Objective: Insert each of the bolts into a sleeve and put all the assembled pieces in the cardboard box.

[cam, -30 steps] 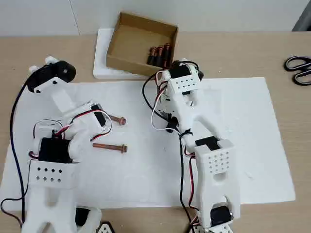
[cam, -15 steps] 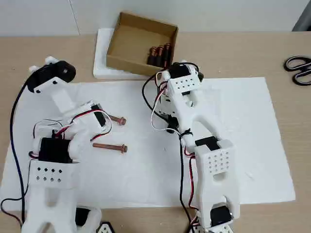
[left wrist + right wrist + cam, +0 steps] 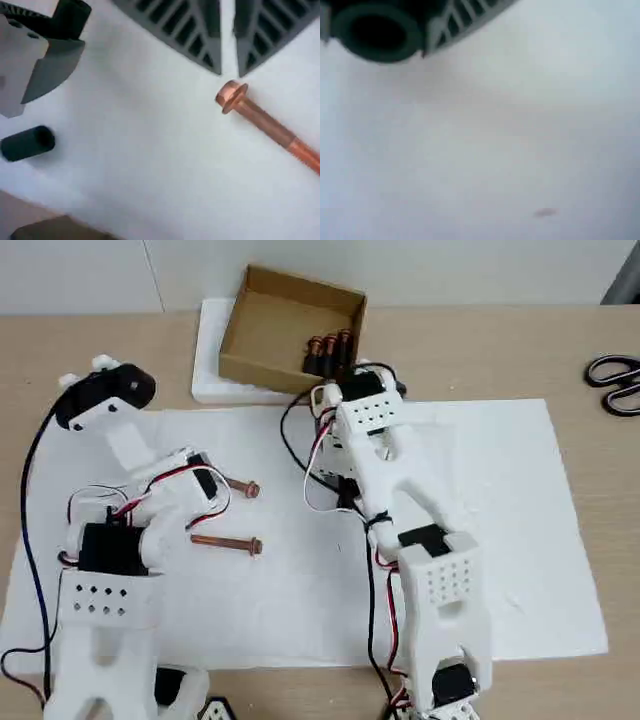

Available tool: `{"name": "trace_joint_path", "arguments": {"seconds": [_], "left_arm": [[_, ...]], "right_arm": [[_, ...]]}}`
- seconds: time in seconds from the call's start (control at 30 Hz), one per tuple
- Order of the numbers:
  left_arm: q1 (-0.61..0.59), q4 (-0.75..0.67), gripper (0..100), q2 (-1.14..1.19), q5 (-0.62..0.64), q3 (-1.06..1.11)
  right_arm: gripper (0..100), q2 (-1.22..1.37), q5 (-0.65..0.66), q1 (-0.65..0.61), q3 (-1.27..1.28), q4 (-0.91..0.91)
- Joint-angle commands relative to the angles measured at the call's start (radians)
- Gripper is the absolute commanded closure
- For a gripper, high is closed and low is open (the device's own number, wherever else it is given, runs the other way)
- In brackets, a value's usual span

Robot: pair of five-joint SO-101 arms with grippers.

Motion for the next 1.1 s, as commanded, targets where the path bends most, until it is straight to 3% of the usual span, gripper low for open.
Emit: {"name": "trace_joint_path", "arguments": {"seconds": [0.0, 0.3, 0.37, 0.53, 0.67, 0.83, 1.07], "left_arm": [[-0.005, -0.015, 100, -0.009, 0.003, -0.113], [0.003, 0.167, 99, 0.006, 0.002, -0.220], [0.003, 0.236, 99, 0.038, -0.051, -0.222], [-0.003, 0.422, 99, 0.146, -0.241, -0.248], [-0.005, 0.502, 99, 0.235, -0.480, -0.280], [0.003, 0.520, 99, 0.307, -0.798, -0.275], [0.002, 0.535, 99, 0.328, -1.135, -0.271]], "right_arm": [[99.6, -0.151, 0.029, -0.008, -0.048, 0.015], [99.6, -0.308, 0.037, 0.033, -0.029, 0.056], [99.6, -0.358, 0.037, 0.061, 0.008, 0.056], [99.6, -0.522, 0.037, 0.134, 0.206, 0.053], [99.6, -0.657, 0.037, 0.193, 0.408, 0.047], [99.6, -0.825, 0.037, 0.243, 0.626, 0.030], [99.6, -1.053, 0.112, 0.328, 0.875, -0.064]]}}
